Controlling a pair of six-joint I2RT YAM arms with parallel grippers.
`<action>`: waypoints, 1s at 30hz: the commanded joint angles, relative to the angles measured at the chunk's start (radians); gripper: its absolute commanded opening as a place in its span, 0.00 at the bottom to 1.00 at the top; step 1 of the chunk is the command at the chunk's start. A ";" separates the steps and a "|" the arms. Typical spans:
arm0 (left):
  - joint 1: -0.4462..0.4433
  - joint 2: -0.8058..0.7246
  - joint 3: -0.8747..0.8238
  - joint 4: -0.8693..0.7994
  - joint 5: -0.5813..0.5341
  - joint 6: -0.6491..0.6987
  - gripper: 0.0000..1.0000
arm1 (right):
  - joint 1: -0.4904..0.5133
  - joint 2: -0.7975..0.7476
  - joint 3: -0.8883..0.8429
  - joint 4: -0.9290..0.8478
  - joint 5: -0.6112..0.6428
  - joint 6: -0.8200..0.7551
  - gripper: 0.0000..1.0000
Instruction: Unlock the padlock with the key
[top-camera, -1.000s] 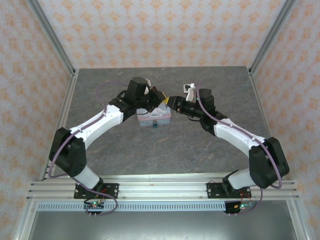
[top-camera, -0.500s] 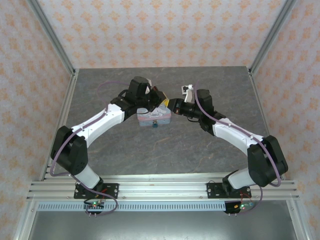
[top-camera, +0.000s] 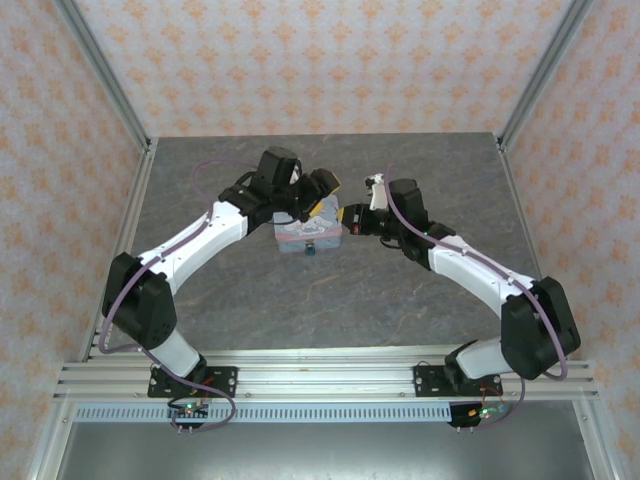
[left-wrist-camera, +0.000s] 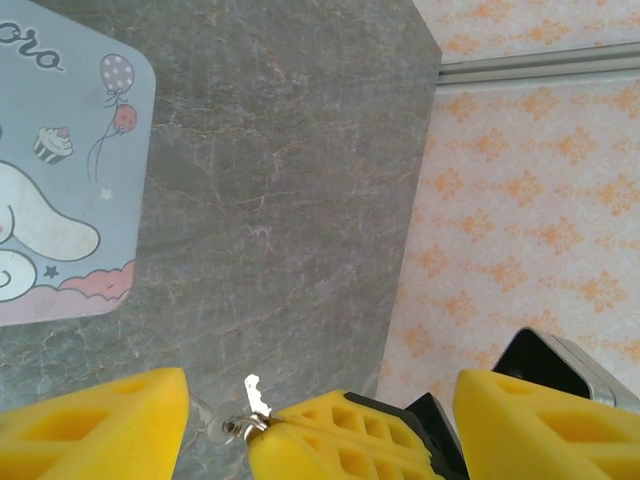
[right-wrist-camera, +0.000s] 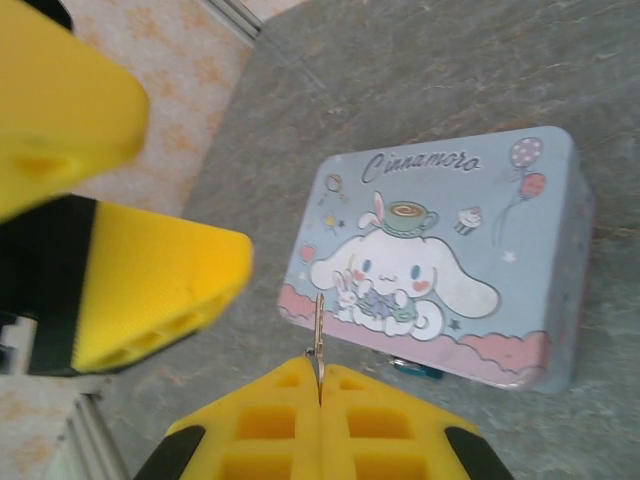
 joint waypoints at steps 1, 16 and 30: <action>0.009 -0.019 0.047 -0.103 0.006 -0.015 0.72 | 0.029 -0.045 0.039 -0.089 0.089 -0.138 0.00; 0.008 0.013 0.056 -0.173 0.045 -0.060 0.53 | 0.190 -0.105 0.036 -0.143 0.346 -0.398 0.00; -0.007 0.053 0.049 -0.164 0.067 -0.062 0.40 | 0.197 -0.087 0.046 -0.124 0.336 -0.393 0.00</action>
